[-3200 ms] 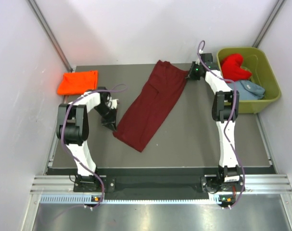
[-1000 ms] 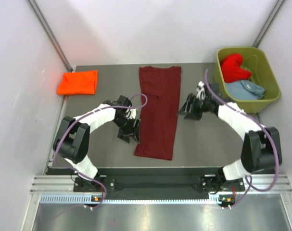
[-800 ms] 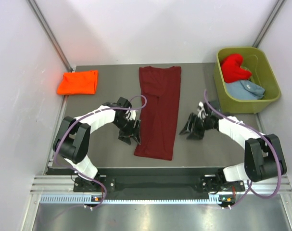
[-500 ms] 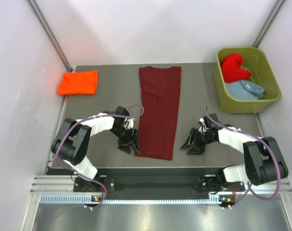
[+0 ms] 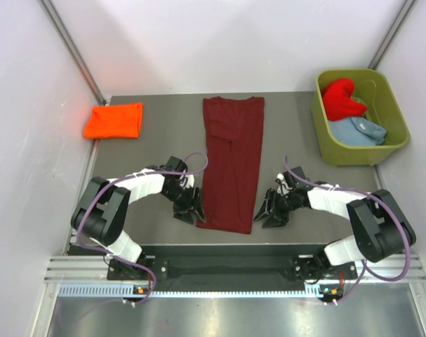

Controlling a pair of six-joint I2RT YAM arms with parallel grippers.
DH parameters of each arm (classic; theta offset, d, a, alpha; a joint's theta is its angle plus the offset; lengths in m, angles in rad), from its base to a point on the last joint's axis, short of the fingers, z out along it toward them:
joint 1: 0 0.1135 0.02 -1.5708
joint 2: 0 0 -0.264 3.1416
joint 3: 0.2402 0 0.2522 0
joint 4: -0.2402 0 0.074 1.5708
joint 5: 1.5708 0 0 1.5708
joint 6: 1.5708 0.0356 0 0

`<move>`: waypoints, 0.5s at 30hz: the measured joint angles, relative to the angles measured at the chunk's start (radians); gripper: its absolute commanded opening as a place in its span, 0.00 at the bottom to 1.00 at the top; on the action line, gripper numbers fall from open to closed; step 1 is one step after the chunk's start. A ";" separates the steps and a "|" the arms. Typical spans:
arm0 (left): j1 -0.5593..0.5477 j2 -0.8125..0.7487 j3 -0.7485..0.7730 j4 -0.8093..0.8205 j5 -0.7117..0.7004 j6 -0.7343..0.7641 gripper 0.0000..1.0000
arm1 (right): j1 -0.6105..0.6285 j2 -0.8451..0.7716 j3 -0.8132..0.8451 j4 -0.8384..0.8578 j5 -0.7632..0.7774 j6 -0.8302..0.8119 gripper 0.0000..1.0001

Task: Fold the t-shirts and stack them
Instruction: Fold the tshirt

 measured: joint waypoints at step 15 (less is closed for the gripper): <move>0.002 0.007 0.000 0.027 0.006 -0.021 0.57 | 0.067 0.108 0.027 0.129 -0.064 0.089 0.45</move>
